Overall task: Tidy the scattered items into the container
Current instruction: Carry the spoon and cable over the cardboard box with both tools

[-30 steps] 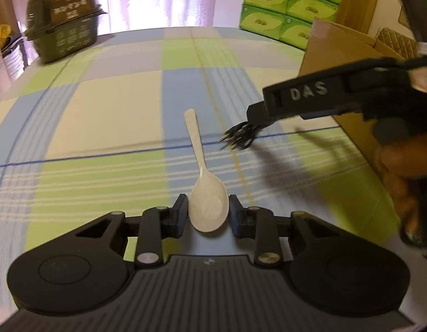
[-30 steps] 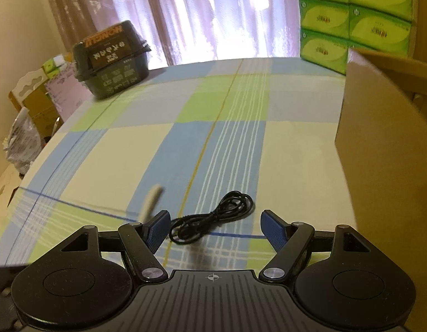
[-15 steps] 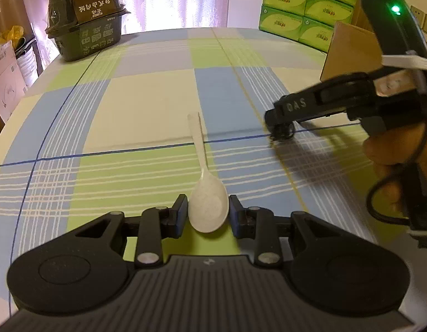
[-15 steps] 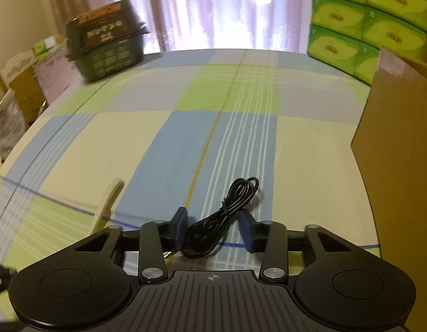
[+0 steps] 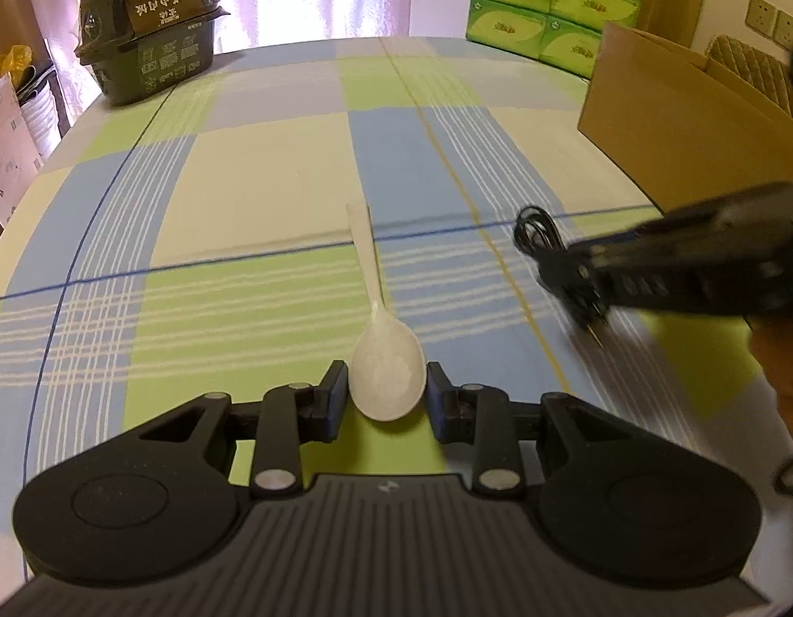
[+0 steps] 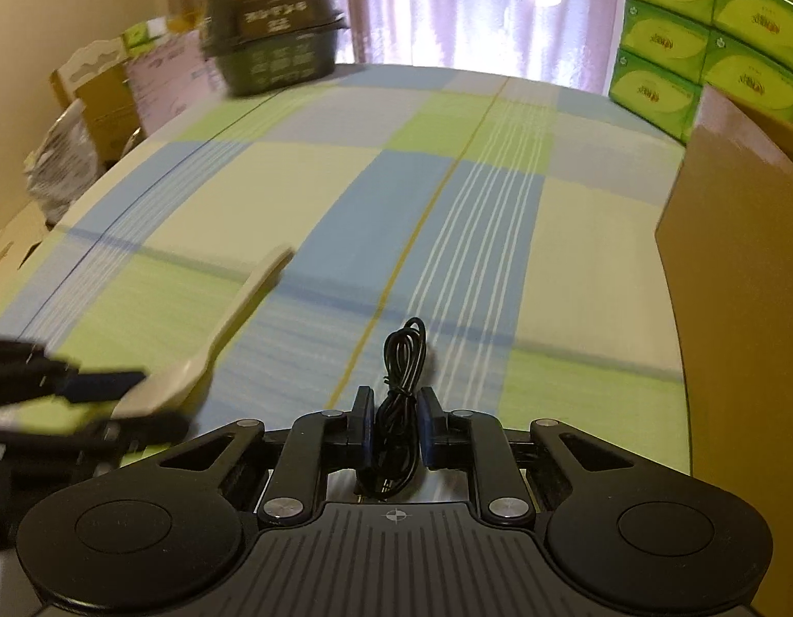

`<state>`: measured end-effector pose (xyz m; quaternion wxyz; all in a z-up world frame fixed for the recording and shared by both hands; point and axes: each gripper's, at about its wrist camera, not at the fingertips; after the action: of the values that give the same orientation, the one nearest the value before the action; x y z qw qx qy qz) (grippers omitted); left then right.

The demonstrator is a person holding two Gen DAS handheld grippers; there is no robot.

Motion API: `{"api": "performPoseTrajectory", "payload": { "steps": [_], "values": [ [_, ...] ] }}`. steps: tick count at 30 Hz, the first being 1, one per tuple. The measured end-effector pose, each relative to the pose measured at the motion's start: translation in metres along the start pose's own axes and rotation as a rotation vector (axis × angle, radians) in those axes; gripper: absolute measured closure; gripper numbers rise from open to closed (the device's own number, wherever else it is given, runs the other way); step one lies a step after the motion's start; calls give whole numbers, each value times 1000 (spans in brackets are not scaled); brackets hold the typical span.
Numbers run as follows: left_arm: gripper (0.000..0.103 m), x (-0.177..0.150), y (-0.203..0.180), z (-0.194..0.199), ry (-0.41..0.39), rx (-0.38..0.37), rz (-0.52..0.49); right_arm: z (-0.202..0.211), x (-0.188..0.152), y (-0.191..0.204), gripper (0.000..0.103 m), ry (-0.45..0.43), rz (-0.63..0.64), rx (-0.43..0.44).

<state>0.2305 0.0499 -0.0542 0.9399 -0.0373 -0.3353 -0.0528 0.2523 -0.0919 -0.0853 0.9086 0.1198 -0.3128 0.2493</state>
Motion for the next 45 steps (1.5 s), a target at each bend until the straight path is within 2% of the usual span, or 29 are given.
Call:
{"api": "performPoseTrajectory", "payload": {
  "steps": [10,19,24,26,28,34,37,39,41,45],
  "values": [
    [77,-59,-21,55,50,-21,-45,67,-66,20,84,27,-21,30],
    [77,-100,-36,89,66,-26,-47,98,-107,27,84,52,-73,30],
    [76,-104,-37,93,68,-24,-13,102,-115,31,84,41,-59,21],
    [66,-102,-36,92,68,-28,9,102,-115,32,84,37,-49,19],
    [61,-99,-35,91,71,-29,29,101,-116,32,84,34,-45,18],
    [60,-93,-33,83,77,-21,43,99,-116,32,84,27,-44,21],
    [62,-92,-37,82,84,-11,14,99,-117,31,84,25,-49,23],
    [66,-92,-39,81,90,-1,-11,99,-117,31,84,23,-52,25],
    [75,-93,-41,82,94,5,-23,99,-118,31,84,21,-52,26],
    [77,-95,-41,85,97,13,-23,100,-118,30,84,15,-56,26]
  ]
}}
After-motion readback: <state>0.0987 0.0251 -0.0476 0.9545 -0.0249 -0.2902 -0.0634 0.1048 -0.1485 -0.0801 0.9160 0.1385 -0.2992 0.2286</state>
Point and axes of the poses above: each gripper's, at about its wrist camera, not at the fingertips, and z roughly against the way its jaws point, y to its left, x to its top, and after that the axes turned 1 degree about z, right-handed
